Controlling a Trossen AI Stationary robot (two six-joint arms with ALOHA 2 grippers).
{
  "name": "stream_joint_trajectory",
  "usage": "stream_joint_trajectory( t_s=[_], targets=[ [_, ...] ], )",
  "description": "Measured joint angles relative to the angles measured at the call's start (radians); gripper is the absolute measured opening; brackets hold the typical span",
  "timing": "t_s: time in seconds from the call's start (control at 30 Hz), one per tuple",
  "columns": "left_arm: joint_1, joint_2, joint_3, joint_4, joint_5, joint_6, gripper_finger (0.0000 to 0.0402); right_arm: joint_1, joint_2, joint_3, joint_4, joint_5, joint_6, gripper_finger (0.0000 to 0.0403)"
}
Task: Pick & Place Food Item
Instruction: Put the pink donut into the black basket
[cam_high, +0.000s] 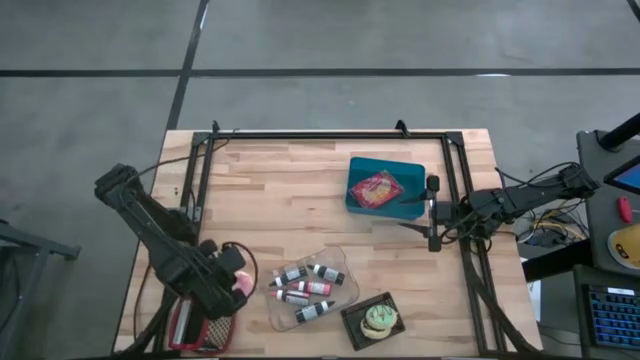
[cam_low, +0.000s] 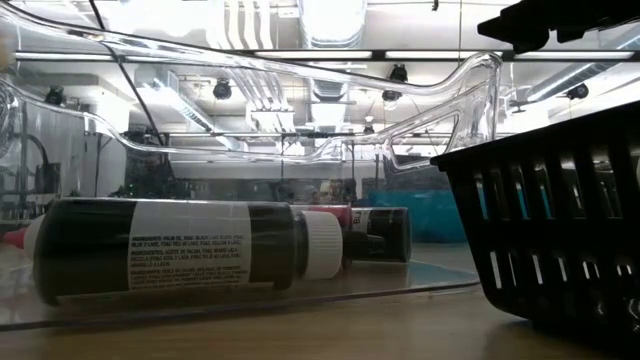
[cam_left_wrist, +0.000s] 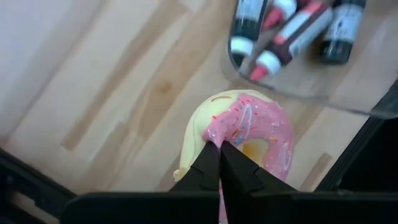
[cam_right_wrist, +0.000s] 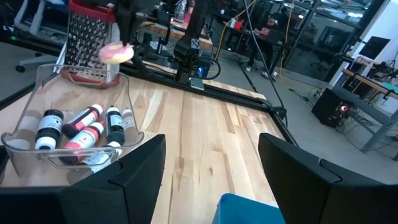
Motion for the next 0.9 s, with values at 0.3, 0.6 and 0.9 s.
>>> stream_joint_trajectory(
  t_s=[0.3, 0.6, 0.9],
  targets=[
    [0.007, -0.068, 0.023, -0.037, -0.203, 0.066, 0.0000, 0.000, 0.000, 0.000, 0.004, -0.002, -0.012, 0.0253],
    [0.037, -0.076, 0.063, 0.021, -0.484, 0.259, 0.0000, 0.000, 0.002, -0.019, 0.096, -0.126, -0.018, 0.0253],
    [0.133, -0.074, 0.012, 0.424, -0.668, 0.742, 0.0000, 0.000, 0.094, -0.106, 0.380, -0.233, 0.023, 0.0254]
  ],
)
